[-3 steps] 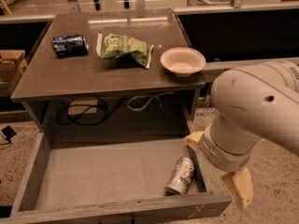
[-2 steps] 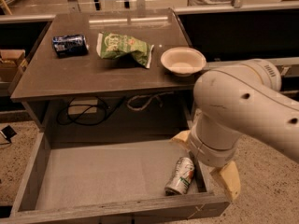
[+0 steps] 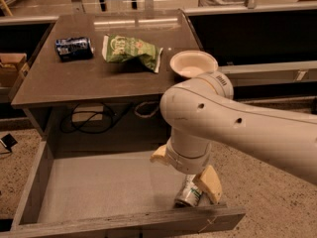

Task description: Pick 7up can from top drawer and place on counter

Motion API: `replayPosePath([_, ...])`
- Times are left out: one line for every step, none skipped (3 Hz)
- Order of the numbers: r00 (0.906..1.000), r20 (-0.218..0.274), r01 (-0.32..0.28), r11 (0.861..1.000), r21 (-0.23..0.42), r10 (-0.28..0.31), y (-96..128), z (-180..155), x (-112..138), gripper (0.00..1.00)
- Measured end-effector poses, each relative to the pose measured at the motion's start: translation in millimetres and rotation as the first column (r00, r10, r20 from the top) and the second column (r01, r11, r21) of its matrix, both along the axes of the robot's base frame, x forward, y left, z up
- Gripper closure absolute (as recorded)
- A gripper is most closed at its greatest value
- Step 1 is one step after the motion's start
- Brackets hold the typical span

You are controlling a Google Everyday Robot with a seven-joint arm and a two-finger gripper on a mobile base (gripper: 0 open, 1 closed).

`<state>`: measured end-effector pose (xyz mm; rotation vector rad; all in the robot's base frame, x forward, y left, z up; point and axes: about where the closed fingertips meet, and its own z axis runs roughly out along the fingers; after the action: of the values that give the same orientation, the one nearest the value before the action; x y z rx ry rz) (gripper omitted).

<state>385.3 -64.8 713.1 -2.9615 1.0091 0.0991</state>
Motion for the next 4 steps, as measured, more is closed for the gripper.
replayPosePath([0.9986, -0.005, -0.053, 0.999, 0.004, 0.053, 11.3, -12.1, 1.8, 0.00])
replayPosePath([0.9939, -0.001, -0.111, 0.994, -0.005, 0.111, 22.8, -28.8, 4.9, 0.00])
replayPosePath([0.9907, 0.017, -0.134, 0.991, -0.011, 0.135, 27.9, -46.2, 17.5, 0.16])
replayPosePath([0.9903, 0.037, -0.134, 0.991, -0.002, 0.134, 23.8, -63.4, 30.5, 0.22])
